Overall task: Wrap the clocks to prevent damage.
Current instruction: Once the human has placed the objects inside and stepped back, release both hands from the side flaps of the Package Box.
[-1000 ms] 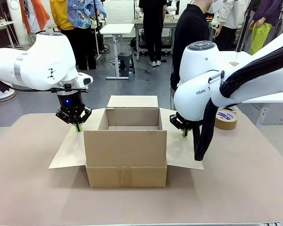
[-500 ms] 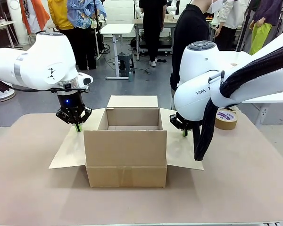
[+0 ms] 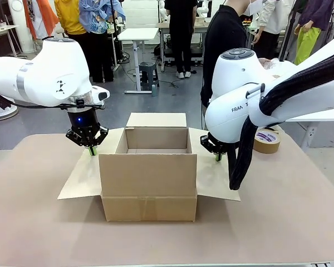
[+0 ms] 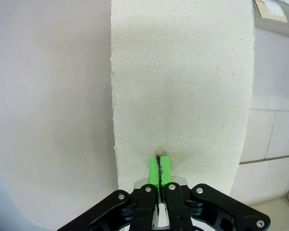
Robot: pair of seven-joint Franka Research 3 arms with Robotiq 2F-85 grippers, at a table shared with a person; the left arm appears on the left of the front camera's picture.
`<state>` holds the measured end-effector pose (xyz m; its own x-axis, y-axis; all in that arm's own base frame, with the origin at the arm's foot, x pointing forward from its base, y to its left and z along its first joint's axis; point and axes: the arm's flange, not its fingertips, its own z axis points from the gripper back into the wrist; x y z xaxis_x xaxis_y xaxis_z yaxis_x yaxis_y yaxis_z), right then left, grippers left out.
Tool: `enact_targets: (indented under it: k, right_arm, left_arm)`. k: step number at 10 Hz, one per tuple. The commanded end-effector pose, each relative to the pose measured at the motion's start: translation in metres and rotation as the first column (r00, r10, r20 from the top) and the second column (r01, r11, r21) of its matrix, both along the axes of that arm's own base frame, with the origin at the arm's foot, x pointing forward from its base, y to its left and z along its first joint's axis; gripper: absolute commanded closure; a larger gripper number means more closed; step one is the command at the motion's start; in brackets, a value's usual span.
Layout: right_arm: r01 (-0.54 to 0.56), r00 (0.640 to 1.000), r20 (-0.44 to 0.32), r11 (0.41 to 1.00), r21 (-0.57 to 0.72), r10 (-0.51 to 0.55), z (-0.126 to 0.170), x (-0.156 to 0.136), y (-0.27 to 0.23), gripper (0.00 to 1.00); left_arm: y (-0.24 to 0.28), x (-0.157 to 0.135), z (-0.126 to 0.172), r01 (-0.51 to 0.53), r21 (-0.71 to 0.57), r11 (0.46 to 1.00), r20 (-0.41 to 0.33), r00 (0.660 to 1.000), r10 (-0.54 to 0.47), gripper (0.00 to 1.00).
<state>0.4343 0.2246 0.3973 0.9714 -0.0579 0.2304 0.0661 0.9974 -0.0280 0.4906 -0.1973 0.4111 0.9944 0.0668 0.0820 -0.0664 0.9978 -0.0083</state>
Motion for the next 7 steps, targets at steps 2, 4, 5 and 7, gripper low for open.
enact_targets:
  k: [2,4,5,7]
  right_arm:
    - [0.001,1.000,0.000,1.000,0.000,-0.001,-0.0002,0.0002,-0.0003,0.99]
    - [0.001,1.000,0.000,1.000,0.000,-0.001,-0.0002,0.0002,-0.0003,0.99]
    - [0.001,1.000,0.000,1.000,0.000,-0.001,-0.0002,0.0002,-0.0003,0.99]
    - [0.001,1.000,0.000,1.000,0.000,-0.001,-0.0002,0.0002,-0.0003,0.99]
  left_arm:
    - [0.0000,0.0002,-0.0013,-0.006,0.000,1.000,-0.002,1.000,0.006,1.00]
    - [0.0000,0.0002,-0.0013,-0.006,0.000,1.000,-0.002,1.000,0.006,1.00]
    - [0.0000,0.0002,-0.0013,-0.006,0.000,1.000,-0.002,1.000,0.006,1.00]
    - [0.0000,0.0002,-0.0013,-0.006,0.000,1.000,-0.002,1.000,0.006,1.00]
